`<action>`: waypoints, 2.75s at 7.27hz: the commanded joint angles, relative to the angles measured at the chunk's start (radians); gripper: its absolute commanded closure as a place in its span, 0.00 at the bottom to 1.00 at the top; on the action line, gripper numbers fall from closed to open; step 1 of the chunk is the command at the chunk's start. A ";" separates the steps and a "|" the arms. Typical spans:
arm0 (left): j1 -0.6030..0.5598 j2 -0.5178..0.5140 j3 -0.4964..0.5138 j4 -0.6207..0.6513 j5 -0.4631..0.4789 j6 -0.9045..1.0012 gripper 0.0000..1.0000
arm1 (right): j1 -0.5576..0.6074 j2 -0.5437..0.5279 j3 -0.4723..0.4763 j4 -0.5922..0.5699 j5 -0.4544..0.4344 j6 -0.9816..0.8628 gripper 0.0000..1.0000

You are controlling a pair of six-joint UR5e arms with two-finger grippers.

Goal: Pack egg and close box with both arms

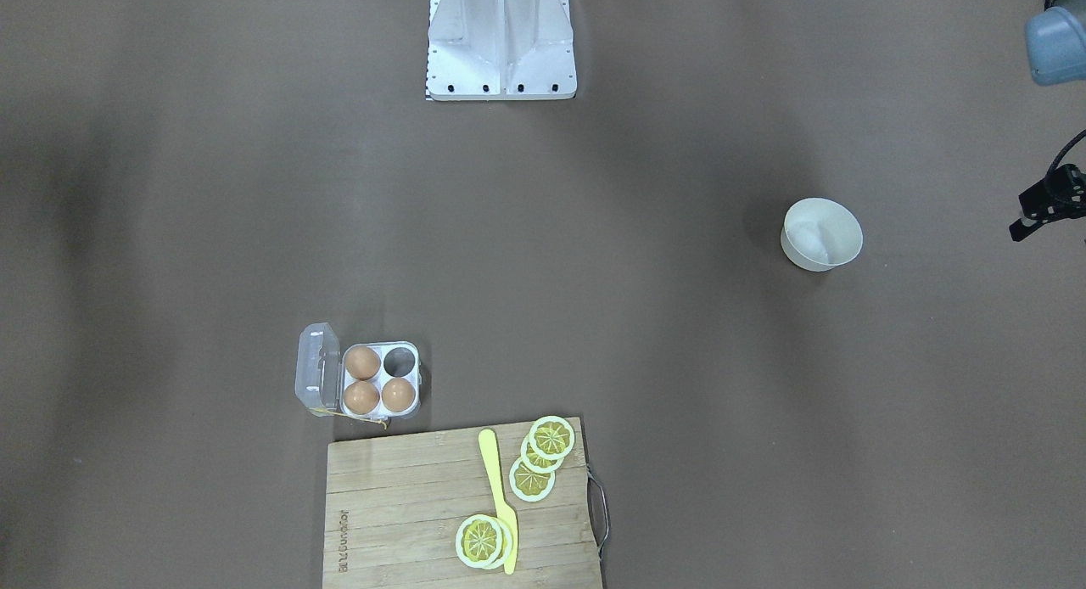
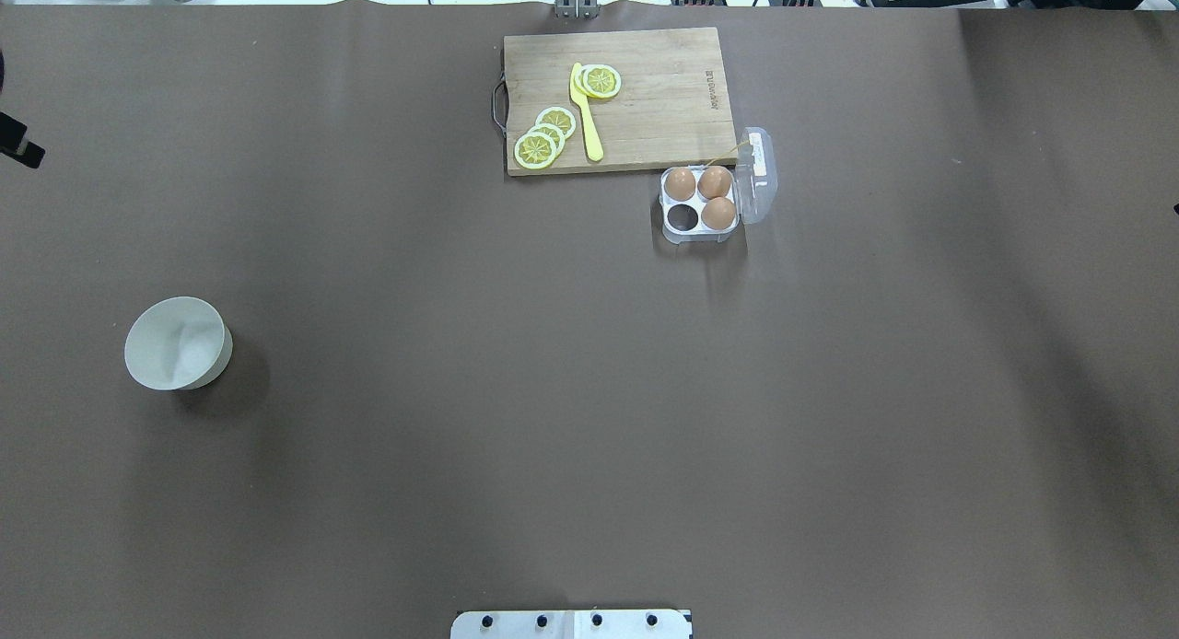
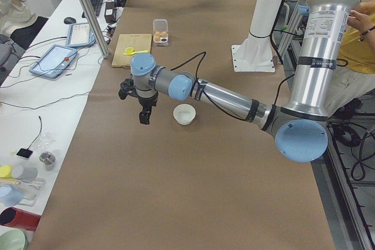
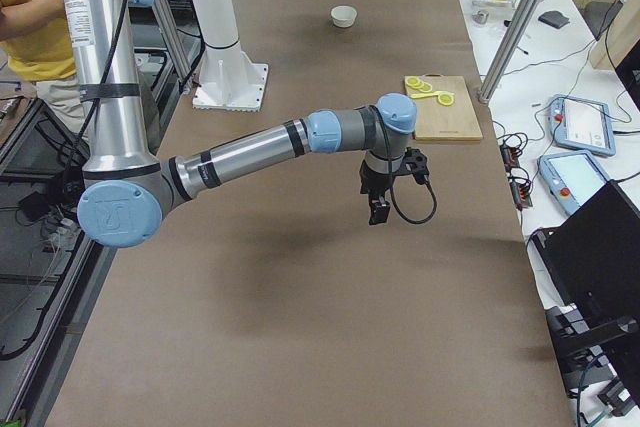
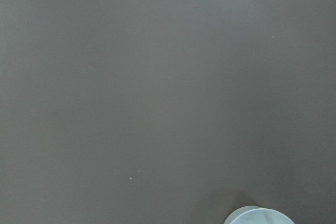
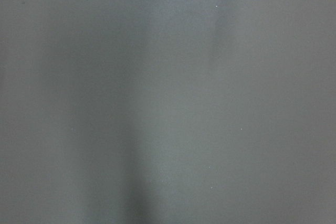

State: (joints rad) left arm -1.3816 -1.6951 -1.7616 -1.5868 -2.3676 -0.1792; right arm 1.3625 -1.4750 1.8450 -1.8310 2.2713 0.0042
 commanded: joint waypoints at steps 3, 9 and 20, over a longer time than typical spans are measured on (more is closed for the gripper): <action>-0.086 0.026 0.111 -0.039 -0.062 0.050 0.03 | -0.003 0.009 0.013 -0.007 0.014 0.011 0.00; -0.099 0.077 0.226 -0.125 -0.061 0.100 0.03 | -0.011 0.010 0.014 -0.008 0.013 0.014 0.00; -0.117 0.089 0.209 -0.127 0.021 -0.008 0.03 | -0.075 0.083 -0.024 -0.011 0.008 0.035 0.00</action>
State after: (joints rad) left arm -1.4971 -1.6067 -1.5503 -1.7133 -2.3477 -0.1861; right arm 1.3140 -1.4379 1.8401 -1.8394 2.2739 0.0248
